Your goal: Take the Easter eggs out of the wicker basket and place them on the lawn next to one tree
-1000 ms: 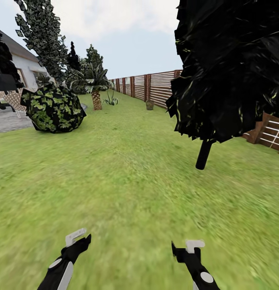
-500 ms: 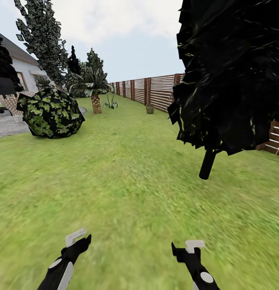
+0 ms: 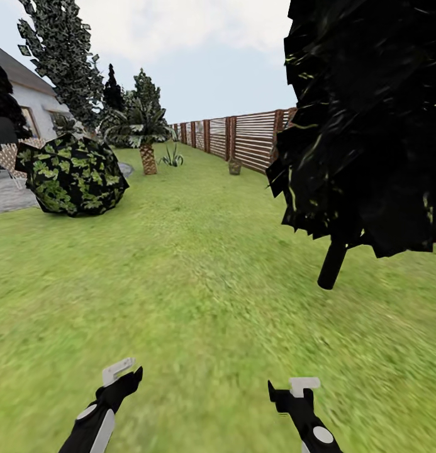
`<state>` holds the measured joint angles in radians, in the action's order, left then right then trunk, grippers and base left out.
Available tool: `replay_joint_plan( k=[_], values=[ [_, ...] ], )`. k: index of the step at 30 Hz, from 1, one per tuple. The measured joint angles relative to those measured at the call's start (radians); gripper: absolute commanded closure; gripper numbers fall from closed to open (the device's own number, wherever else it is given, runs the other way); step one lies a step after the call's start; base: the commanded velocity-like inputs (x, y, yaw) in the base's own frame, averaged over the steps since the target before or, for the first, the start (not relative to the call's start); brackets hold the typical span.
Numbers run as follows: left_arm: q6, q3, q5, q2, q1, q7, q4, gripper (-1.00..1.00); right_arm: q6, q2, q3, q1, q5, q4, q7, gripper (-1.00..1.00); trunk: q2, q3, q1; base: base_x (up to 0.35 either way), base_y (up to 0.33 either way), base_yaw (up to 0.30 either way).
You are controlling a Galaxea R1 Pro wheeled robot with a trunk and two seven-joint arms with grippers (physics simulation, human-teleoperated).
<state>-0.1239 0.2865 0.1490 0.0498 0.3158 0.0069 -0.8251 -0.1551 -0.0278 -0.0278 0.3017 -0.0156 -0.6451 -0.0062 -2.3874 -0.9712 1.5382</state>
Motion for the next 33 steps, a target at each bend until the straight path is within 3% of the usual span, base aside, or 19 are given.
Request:
replay_joint_plan(
  k=[3,6,7,10,17,23,33],
  values=[
    [0.001,0.000,0.000,0.001,0.000,0.000,0.004,-1.00,0.000,0.001,0.000,0.000,-0.001,0.008,0.000,-1.00,0.000,-0.005,0.000,0.336,0.000,0.000],
    [0.008,-0.002,-0.001,0.001,0.000,0.000,0.089,-1.00,0.000,0.003,0.000,0.000,-0.001,0.017,0.002,-1.00,0.000,-0.010,0.000,0.336,0.000,0.000],
    [0.052,0.000,-0.002,-0.004,0.000,-0.001,0.151,-1.00,0.000,0.000,0.000,0.000,0.001,0.025,0.002,-1.00,0.000,-0.012,0.000,0.336,0.000,0.000],
    [0.103,0.001,-0.001,-0.011,0.000,-0.003,0.191,-1.00,0.000,-0.001,0.000,0.000,0.000,0.040,0.001,-1.00,0.000,-0.017,0.000,0.336,0.000,0.000],
    [0.115,-0.002,-0.001,-0.003,0.000,-0.004,0.146,-1.00,0.000,-0.002,0.000,0.000,-0.001,0.048,-0.001,-1.00,0.000,-0.028,0.000,0.289,0.000,0.000],
    [0.115,0.000,0.000,-0.004,-0.006,0.000,0.100,-1.00,-0.006,0.000,0.002,0.000,-0.002,0.059,-0.002,-1.00,0.000,-0.038,0.001,0.028,0.000,0.000],
    [0.116,-0.001,-0.002,-0.001,-0.006,0.003,0.110,-1.00,-0.018,0.000,-0.001,0.000,0.004,0.079,-0.001,-1.00,0.000,-0.046,0.001,0.000,0.000,0.000]
  ],
)
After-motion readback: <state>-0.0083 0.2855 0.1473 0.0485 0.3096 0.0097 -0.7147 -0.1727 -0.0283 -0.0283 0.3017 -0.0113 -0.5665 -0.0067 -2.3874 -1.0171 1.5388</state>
